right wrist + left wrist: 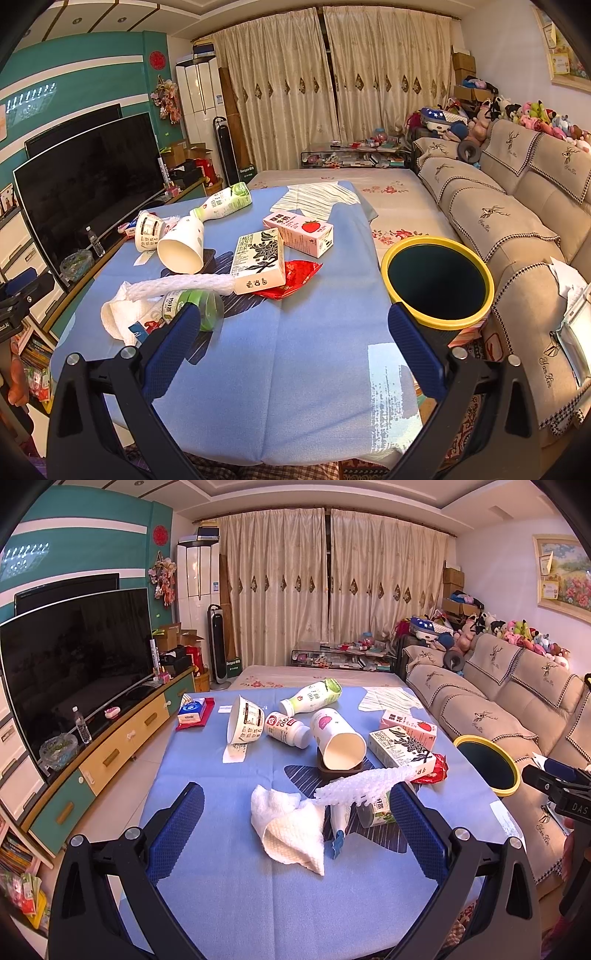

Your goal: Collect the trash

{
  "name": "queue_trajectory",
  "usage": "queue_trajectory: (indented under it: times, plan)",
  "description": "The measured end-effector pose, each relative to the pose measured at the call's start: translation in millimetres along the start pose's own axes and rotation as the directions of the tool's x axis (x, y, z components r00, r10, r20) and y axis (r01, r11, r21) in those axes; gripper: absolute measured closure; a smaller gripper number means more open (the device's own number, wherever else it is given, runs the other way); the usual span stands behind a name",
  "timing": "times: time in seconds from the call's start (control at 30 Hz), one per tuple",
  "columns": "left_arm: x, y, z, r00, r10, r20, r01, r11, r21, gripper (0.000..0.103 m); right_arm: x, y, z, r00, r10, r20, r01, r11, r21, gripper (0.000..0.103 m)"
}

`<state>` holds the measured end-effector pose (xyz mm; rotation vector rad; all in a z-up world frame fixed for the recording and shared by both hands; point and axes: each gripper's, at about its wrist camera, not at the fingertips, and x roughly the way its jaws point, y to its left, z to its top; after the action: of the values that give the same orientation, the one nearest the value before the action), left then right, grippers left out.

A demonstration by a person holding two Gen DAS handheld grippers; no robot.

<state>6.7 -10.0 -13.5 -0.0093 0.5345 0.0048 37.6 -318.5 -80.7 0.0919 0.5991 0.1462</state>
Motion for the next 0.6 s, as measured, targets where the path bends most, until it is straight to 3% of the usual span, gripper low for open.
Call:
queue_trajectory:
  times: [0.6]
  plan:
    - [2.1,0.1,-1.1,1.0,0.001,-0.009,-0.001,1.0,0.003,0.004,4.5,0.8,-4.5,1.0,0.003,-0.006,-0.003,1.0,0.003,0.006]
